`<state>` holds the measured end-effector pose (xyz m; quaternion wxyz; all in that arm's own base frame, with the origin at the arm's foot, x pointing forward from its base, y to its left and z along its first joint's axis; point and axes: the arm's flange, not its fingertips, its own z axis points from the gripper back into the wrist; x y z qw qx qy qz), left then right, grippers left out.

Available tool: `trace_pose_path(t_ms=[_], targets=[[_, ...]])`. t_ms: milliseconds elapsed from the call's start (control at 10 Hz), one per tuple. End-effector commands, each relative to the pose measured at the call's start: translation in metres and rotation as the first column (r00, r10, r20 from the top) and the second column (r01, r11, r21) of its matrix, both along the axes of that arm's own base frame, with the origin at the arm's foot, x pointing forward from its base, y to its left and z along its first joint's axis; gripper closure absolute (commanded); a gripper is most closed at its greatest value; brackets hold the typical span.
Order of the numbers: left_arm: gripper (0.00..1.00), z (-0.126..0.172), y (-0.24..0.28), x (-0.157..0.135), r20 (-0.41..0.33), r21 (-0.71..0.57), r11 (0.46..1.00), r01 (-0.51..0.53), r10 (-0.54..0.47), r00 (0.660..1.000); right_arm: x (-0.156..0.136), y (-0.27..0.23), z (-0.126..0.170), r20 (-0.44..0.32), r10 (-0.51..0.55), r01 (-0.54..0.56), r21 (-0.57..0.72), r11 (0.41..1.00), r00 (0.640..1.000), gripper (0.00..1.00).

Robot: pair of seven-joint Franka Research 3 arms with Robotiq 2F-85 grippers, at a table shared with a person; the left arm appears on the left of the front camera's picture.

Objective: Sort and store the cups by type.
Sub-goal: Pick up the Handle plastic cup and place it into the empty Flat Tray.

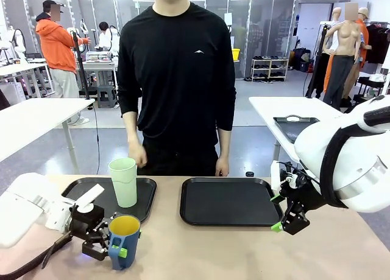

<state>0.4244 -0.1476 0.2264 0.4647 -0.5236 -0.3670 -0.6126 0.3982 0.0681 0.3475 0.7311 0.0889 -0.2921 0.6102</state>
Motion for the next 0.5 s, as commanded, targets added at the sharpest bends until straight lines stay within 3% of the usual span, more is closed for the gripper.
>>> trace_pose_path(t_ms=[0,200,400], targets=[[0.74,0.023,-0.038,-0.002,0.003,-0.02,1.0,-0.012,0.012,1.0,0.001,-0.001,-0.001,0.003,0.009,-0.009,0.0,1.0,1.0,0.0],[0.74,0.039,-0.079,-0.001,-0.017,-0.035,0.999,-0.023,0.022,1.0,0.001,-0.001,-0.001,0.003,0.009,-0.009,0.0,1.0,1.0,0.0],[0.74,0.043,-0.114,-0.002,0.014,-0.022,0.998,-0.053,0.054,0.998,0.001,-0.001,-0.001,0.003,0.009,-0.009,0.0,1.0,1.0,0.0]])
